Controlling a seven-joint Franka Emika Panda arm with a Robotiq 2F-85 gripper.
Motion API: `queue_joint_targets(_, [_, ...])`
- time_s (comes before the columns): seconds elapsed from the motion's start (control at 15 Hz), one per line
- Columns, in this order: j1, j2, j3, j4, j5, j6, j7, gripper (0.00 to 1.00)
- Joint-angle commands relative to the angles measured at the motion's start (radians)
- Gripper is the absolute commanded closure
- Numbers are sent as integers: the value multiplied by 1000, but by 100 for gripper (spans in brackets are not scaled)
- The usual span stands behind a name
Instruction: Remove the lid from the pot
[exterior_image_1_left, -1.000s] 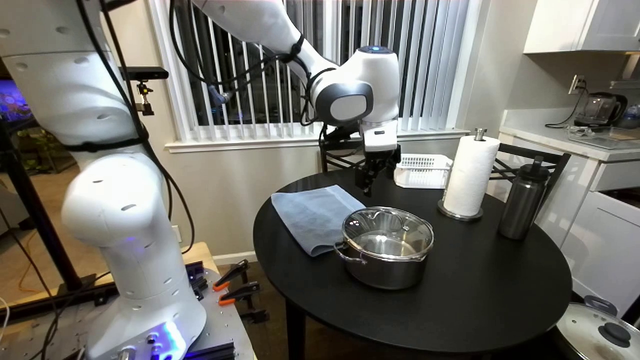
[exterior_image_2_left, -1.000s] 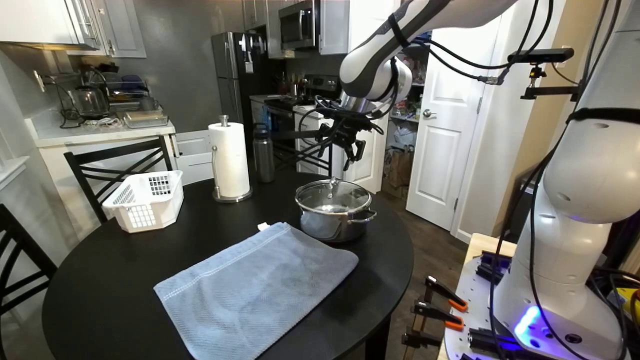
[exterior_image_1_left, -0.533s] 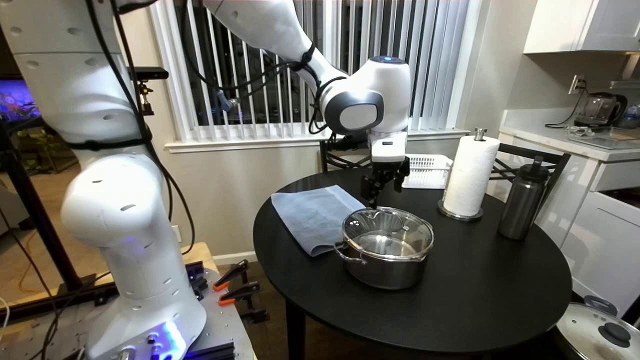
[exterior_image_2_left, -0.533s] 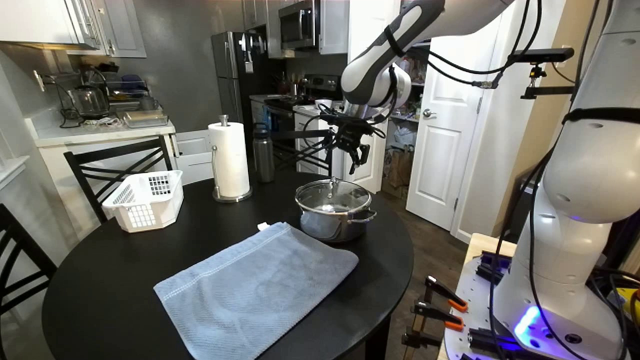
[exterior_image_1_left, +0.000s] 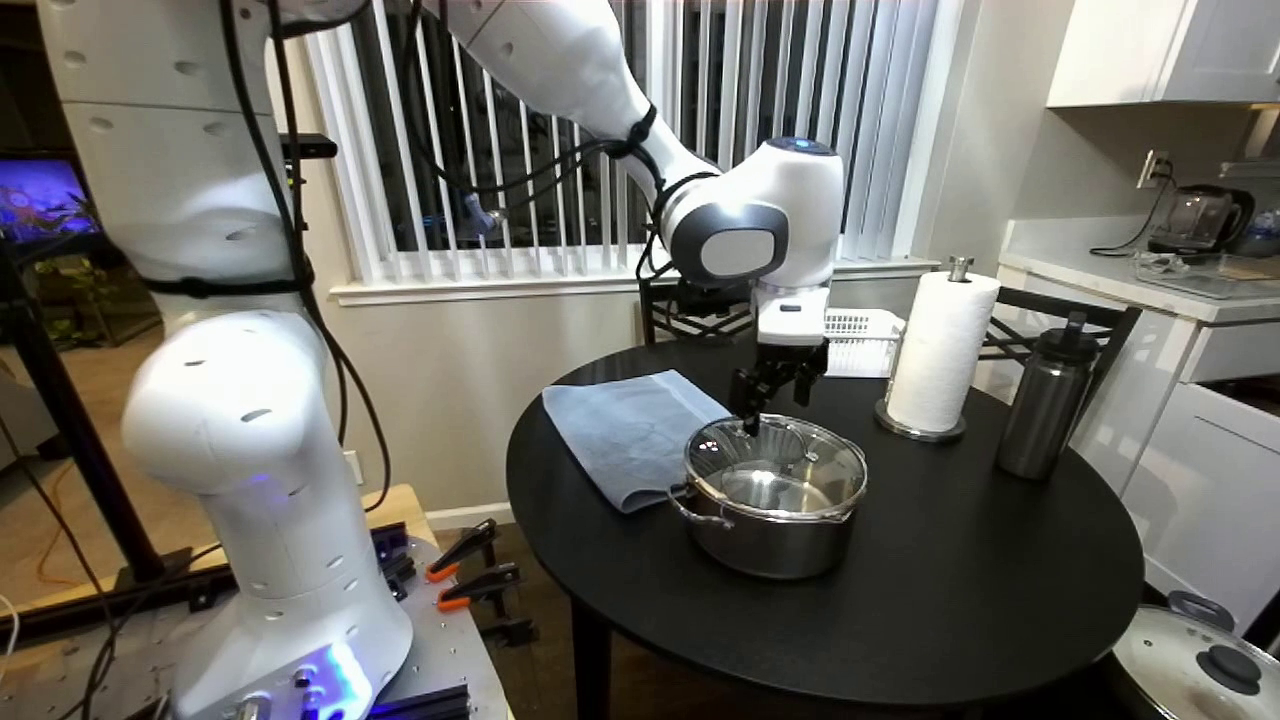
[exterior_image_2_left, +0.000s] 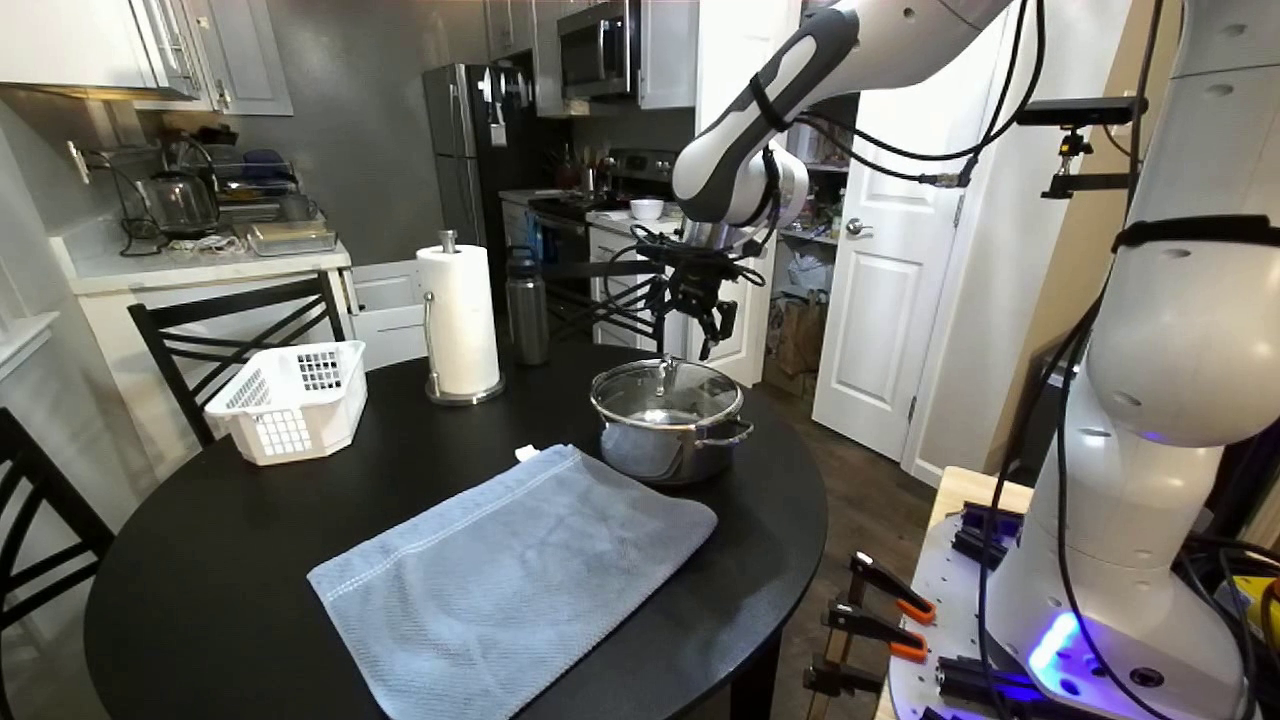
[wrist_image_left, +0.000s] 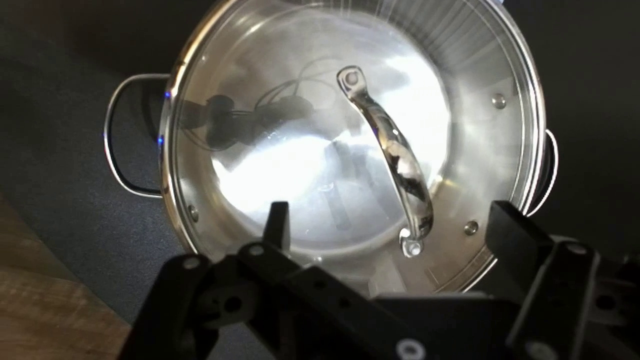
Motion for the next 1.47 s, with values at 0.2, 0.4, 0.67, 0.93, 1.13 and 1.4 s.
queue_joint_targets(0.2, [5,29,-10,28,23,-34,4,0])
queue_joint_targets(0.4, [6,28,-11,32,17,-39,6,0])
queue_joint_targets(0.67, [5,28,-12,43,17,-60,5,0])
queue_joint_targets(0.93, [4,40,-16,59,13,-100,11,0])
queue_joint_targets(1.13, [7,44,-17,70,11,-126,16,0])
queue_joint_targets(1.4, [12,45,-14,78,10,-153,23,0])
